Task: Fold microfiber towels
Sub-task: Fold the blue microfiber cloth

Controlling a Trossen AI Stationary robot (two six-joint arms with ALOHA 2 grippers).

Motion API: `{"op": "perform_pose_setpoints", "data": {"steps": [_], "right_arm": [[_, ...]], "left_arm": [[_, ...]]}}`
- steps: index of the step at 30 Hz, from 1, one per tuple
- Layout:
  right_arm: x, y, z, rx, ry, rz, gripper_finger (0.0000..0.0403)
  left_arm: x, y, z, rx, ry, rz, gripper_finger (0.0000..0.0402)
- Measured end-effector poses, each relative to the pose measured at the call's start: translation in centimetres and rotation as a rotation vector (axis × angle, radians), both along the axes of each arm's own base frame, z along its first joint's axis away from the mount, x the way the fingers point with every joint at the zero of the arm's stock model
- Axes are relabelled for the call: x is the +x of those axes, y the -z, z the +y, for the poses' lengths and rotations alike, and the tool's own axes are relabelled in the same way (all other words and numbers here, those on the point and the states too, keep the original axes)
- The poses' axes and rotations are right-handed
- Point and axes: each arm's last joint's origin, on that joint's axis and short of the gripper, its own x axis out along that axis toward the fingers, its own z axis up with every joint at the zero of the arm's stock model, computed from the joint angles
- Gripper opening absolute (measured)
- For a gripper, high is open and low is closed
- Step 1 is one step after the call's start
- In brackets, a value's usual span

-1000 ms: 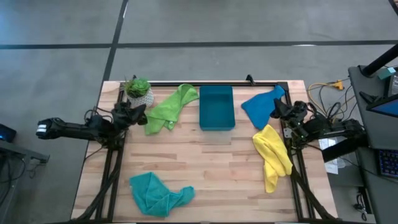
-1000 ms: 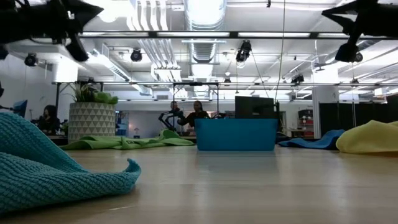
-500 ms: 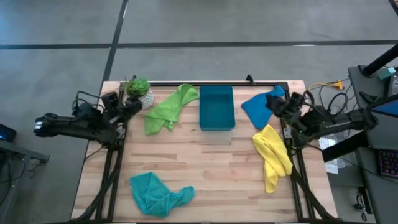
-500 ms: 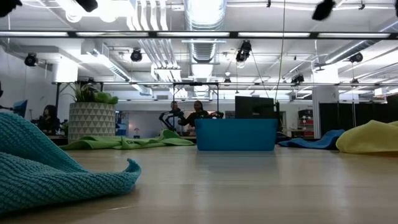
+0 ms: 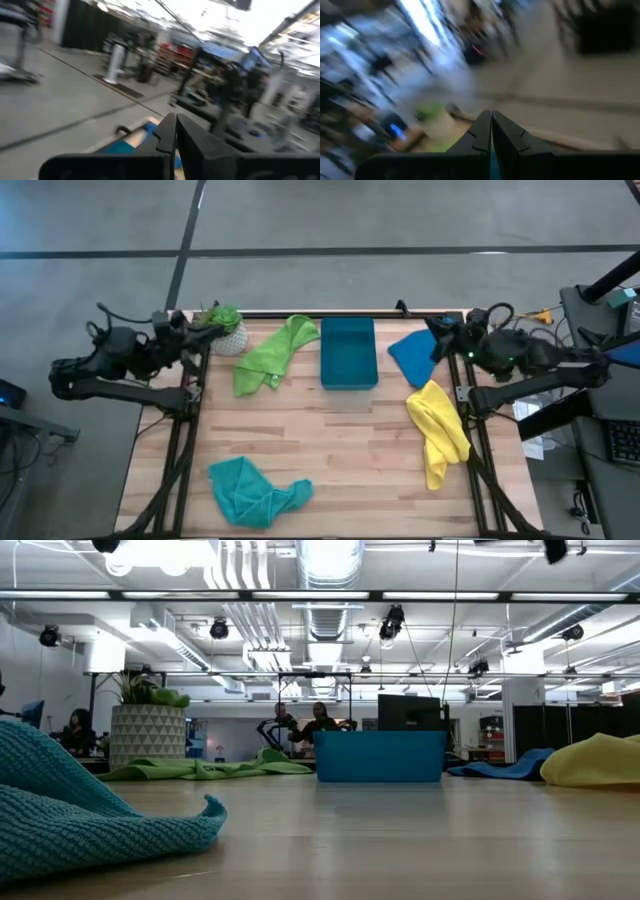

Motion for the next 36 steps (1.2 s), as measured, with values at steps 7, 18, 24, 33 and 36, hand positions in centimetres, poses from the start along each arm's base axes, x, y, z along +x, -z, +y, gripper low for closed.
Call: {"op": "perform_pose_setpoints", "data": {"steps": [7, 18, 24, 33, 36], "right_arm": [[1.4, 0.8, 0.1, 0.136, -0.028, 0.259, 0.0009], [4.5, 4.5, 0.9, 0.381, -0.228, 0.429, 0.0009], [3.3, 7.7, -0.1, 0.765, 0.025, 0.683, 0.0009], [5.6, 9.8, -2.8, 0.794, -0.070, 0.881, 0.0040], [6.5, 10.7, -3.7, 0.795, -0.118, 0.951, 0.0082]], "left_arm": [[0.8, 0.9, 0.3, 0.086, -0.136, 0.109, 0.0000], [2.3, 1.3, 0.3, 0.280, -0.154, 0.271, 0.0000], [3.7, 1.4, 0.2, 0.280, -0.154, 0.271, 0.0000], [7.4, 2.2, 0.1, 0.283, -0.139, 0.296, 0.0000], [8.4, 2.5, -0.1, 0.268, -0.081, 0.280, 0.0000]]}}
